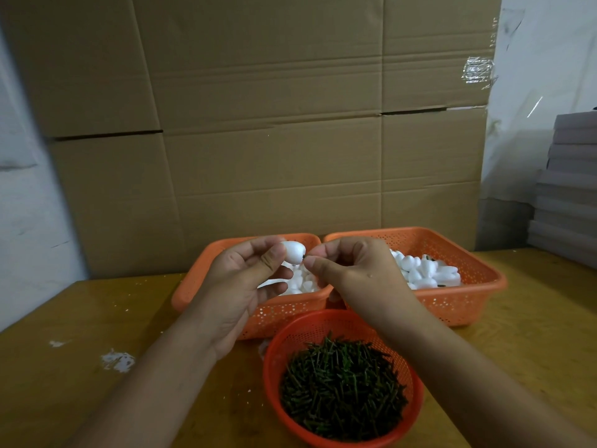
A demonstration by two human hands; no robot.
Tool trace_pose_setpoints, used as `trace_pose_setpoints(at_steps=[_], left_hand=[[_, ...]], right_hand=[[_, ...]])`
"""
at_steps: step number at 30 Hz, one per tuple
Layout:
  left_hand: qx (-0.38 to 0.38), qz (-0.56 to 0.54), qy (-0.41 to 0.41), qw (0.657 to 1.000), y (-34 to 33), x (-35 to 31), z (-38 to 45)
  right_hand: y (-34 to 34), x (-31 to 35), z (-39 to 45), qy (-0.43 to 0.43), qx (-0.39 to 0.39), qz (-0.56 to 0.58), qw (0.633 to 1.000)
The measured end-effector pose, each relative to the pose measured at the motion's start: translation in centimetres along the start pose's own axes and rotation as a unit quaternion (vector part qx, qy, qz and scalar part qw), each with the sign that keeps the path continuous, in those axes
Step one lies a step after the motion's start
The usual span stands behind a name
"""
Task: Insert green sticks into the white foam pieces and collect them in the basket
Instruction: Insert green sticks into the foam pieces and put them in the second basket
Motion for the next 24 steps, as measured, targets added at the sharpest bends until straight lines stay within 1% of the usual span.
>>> trace_pose_setpoints(at_steps=[14,16,18,20,24], left_hand=[[-0.002,0.031,0.008,0.999,0.2,0.2,0.1],[-0.026,0.037,0.010,0.999,0.7,0.2,0.2],[-0.057,0.038,0.013,0.998,1.7,0.1,0.3],[-0.085,0.043,0.015,0.995,2.8,-0.1,0.5],[-0.115,0.075,0.011,0.990,4.4,-0.5,0.9]], right_hand=[[0.5,-0.2,0.3,0.005,-0.004,-0.035,0.999],[2.0,-1.4,0.8,-0.016,-0.027,-0.070,0.997],[4.1,-2.9,1.4,-0.042,-0.071,-0.142,0.986],[6.6,-4.6,1.9,-0.072,-0.115,-0.213,0.968],[11.9,-7.4,1.9,-0.130,-0.190,-0.299,0.926]])
Point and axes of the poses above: each hand's wrist, its own z-axis towards the middle knuckle, its own y-axis out of the back of the hand, x = y × z, the point moved 10 cm from there along z, towards the middle knuckle, and after that the axes turned 11 degrees about -z, right-handed, at the moved point
